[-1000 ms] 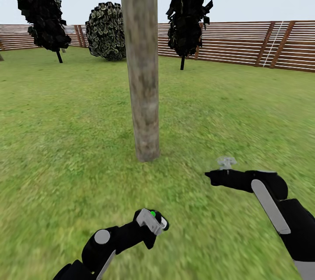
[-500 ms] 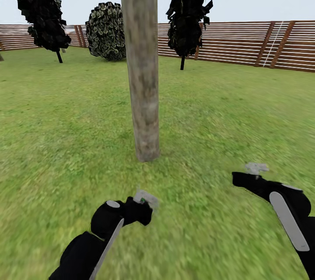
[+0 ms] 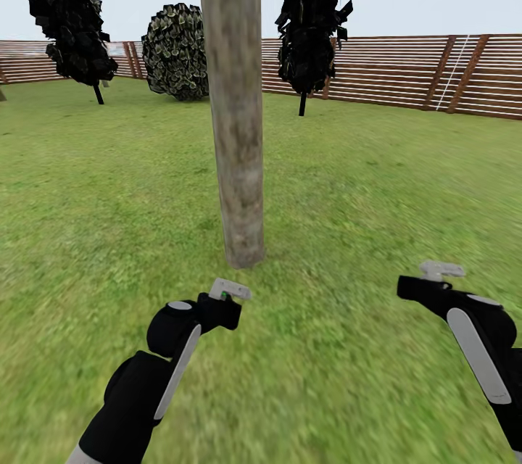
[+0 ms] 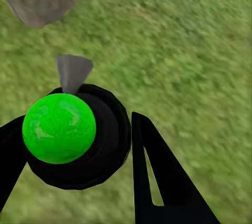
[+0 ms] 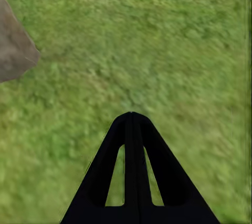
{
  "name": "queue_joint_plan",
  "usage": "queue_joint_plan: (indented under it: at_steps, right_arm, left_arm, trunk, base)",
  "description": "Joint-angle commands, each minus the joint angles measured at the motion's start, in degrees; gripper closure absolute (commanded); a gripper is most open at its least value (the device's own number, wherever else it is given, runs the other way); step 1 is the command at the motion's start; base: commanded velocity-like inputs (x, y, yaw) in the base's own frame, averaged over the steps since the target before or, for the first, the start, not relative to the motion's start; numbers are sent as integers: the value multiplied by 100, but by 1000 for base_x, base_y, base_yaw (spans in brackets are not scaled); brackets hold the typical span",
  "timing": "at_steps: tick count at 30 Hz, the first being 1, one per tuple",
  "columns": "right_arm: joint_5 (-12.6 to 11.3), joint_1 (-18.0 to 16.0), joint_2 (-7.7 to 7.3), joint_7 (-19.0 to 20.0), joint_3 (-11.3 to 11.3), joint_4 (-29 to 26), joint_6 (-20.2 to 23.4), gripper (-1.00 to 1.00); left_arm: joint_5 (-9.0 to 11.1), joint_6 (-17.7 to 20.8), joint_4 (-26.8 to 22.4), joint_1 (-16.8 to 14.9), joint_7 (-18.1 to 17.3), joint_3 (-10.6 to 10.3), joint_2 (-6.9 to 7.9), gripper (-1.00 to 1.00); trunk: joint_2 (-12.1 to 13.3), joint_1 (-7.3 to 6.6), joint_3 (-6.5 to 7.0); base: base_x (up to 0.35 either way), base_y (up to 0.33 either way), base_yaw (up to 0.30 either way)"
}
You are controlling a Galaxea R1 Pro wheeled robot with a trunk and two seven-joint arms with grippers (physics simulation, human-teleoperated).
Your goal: In the garden, pick up the pesticide atomizer on the floor and spray pesticide onto both trees until each tree trunk is fully covered.
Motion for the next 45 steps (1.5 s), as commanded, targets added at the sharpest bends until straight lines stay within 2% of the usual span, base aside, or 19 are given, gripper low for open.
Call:
queue_joint_plan:
  at_steps: [1, 4, 7, 10, 13, 15, 18, 19, 21, 26, 28, 32, 34, 37, 41, 45]
  right_arm:
    - [-61, -3, -1, -108, 25, -6, 17, 100]
    - [-55, 15, 3, -459, 221, -6, 12, 100]
    - [-53, 133, 5, -839, 350, -6, 1, 100]
    - [-55, 274, 16, -984, 383, -6, -164, 100]
    - [-57, 651, 143, -1285, 502, -3, -914, 100]
    - [-57, 984, 286, -1548, 776, 1, -1679, 100]
    - [-60, 1260, 369, -1695, 1014, 10, -2245, 100]
    - [-62, 1296, 380, -1711, 1042, 14, -2303, 100]
    - [-65, 1388, 403, -1743, 1097, 33, -2416, 100]
    - [-68, 1502, 426, -1780, 1164, 128, -2697, 100]
    - [-72, 1541, 426, -1769, 1180, 253, -2962, 100]
    - [-75, 1668, 431, -1768, 1225, 356, -3144, 100]
    - [-77, 1727, 433, -1768, 1319, 396, -3199, 100]
    - [-78, 1759, 434, -1772, 1380, 446, -3227, 100]
    - [-74, 1772, 435, -1773, 1401, 501, -3236, 100]
    - [-71, 1775, 435, -1777, 1407, 510, -3242, 100]
  left_arm:
    - [-20, 26, -6, -3, -10, 2, -2, 100]
    - [-20, 26, -8, -1, 94, 36, -1, 100]
    - [-17, 26, -7, 0, 225, 407, -1, 100]
    - [-17, 26, 3, -3, 255, 554, -1, 100]
    - [-47, 26, 80, -19, 266, 615, -3, 100]
    - [-60, 26, 266, -87, 269, 640, -9, 100]
    - [-66, 26, 495, -291, 271, 654, -15, 100]
    - [-66, 26, 544, -334, 271, 657, -19, 100]
    - [-64, 26, 735, -517, 271, 664, -24, 100]
    - [-55, 26, 1617, -1299, 266, 684, -37, 100]
    - [-10, 26, 2353, -1835, 264, 692, -48, 100]
    - [50, 26, 3220, -2472, 263, 695, -68, 100]
    - [73, 26, 3917, -2970, 263, 696, -75, 100]
    - [84, 26, 4455, -3311, 263, 697, -93, 100]
    - [120, 26, 4918, -3496, 260, 697, -121, 100]
    - [482, 26, 5479, -3723, 255, 695, -125, 100]
  trunk:
    - [-2, -1, -5]
    - [-2, -1, -5]
    - [-2, -1, 1]
    - [-2, -1, 10]
    - [-2, -1, 17]
    - [-2, -1, 19]
    - [-2, -1, 20]
    - [-2, -1, 20]
    - [-2, -1, 21]
    - [-2, -1, 21]
    - [-2, -1, 21]
    - [-2, -1, 21]
    - [-2, -1, 21]
    - [-2, -1, 21]
    - [-2, -1, 21]
    - [-2, -1, 21]
  base:
    - [0, 0, 0]
    - [0, 0, -4]
    - [0, 0, -131]
    - [0, 0, -176]
    - [43, 0, -87]
    - [28, 0, -33]
    - [12, 0, -14]
    - [6, 0, -7]
    - [3, 0, -4]
    - [1, 0, -1]
    - [0, 0, 0]
    - [0, 0, 0]
    - [0, 0, 0]
    - [0, 0, 0]
    - [0, 0, 0]
    - [0, 0, 0]
